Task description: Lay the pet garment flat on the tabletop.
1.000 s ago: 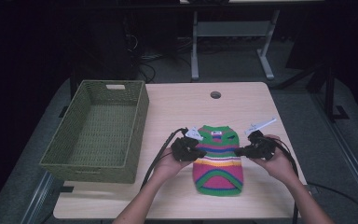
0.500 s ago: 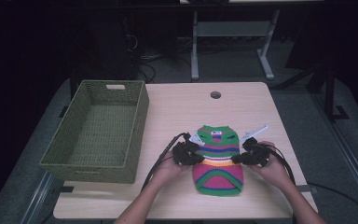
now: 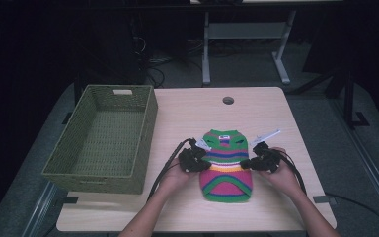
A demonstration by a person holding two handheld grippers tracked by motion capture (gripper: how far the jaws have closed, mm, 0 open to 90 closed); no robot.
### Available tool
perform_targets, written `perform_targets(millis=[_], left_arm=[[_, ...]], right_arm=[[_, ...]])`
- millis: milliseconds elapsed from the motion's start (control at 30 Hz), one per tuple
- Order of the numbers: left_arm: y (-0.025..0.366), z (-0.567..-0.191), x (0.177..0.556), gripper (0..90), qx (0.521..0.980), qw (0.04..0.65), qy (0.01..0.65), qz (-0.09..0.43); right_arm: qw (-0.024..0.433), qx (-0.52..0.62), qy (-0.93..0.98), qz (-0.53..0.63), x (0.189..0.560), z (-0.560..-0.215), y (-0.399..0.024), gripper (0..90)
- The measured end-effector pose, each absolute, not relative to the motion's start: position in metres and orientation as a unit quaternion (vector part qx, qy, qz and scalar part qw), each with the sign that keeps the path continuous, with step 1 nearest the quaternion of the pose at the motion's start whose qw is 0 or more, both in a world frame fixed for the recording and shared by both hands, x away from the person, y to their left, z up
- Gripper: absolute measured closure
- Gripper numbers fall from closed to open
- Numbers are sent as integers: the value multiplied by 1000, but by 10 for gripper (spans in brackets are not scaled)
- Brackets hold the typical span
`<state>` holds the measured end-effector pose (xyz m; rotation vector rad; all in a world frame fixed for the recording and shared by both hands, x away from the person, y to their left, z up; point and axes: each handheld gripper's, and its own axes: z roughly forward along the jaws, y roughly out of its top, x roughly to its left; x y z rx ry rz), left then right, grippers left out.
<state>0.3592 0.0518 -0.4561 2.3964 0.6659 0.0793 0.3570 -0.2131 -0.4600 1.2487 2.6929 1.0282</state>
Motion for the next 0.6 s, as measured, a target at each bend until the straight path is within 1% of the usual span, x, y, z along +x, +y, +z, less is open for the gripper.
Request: perform_targets(millis=[200, 333, 433, 600], left_arm=[[53, -456, 358, 888, 912, 322, 252, 36], [53, -450, 353, 838, 911, 329, 245, 45], [55, -446, 351, 814, 909, 335, 243, 49], [61, -442, 351, 768, 900, 353, 253, 40]], right_arm=[[-2, 399, 856, 330, 357, -460, -214, 872], [-8, 398, 850, 345, 355, -457, -216, 791], [-11, 398, 846, 355, 354, -455, -218, 755], [-19, 398, 839, 370, 352, -449, -223, 677]])
